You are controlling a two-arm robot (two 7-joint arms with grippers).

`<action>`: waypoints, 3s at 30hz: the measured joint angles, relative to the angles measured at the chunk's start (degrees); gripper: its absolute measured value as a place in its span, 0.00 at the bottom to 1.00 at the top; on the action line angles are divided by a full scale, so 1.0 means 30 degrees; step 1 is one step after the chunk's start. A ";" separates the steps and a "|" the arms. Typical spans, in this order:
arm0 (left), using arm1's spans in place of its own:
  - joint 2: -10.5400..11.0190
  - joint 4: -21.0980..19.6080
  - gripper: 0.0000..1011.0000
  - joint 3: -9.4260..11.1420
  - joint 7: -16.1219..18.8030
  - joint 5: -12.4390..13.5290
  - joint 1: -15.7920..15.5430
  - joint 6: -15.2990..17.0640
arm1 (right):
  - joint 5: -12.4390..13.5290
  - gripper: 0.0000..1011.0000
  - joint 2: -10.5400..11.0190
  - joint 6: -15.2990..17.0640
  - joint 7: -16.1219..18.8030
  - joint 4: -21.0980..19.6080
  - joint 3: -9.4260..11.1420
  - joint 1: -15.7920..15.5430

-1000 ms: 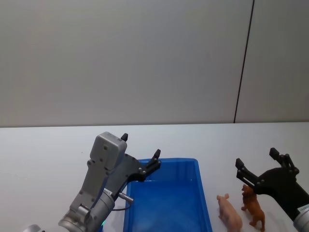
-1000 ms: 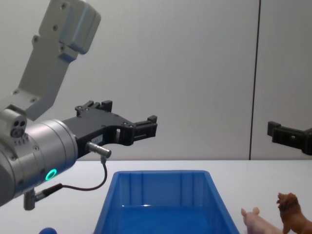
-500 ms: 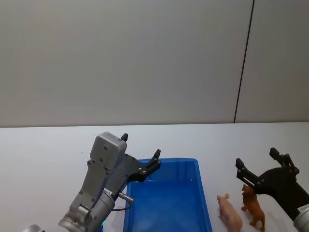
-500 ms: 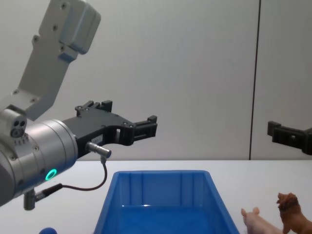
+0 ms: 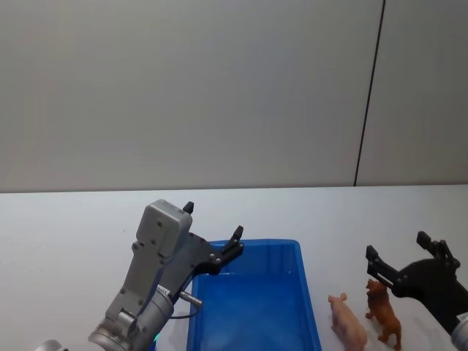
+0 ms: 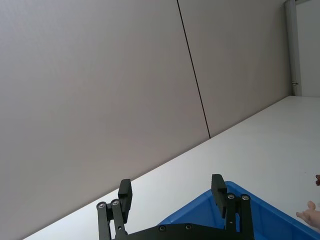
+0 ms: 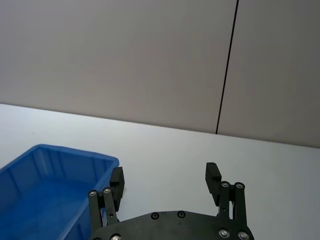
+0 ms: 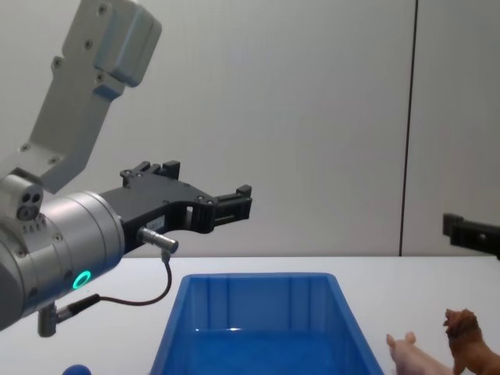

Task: Pick up the two dolls from the table and place them into the box.

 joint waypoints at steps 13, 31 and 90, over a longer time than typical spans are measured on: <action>0.0000 0.0000 0.99 0.0000 -0.0001 0.0000 0.0000 0.0000 | 0.0198 0.99 0.0465 0.2089 -0.0103 -0.0031 0.0297 -0.0346; 0.0000 0.0000 0.99 0.0000 0.0000 0.0000 0.0000 0.0001 | -0.0251 0.99 0.0890 0.3615 0.0139 0.0321 0.0492 -0.0702; 0.0000 0.0000 0.99 0.0000 0.0000 0.0000 0.0000 0.0001 | -0.0913 0.28 0.0119 0.1557 0.2454 0.0833 0.0108 0.0127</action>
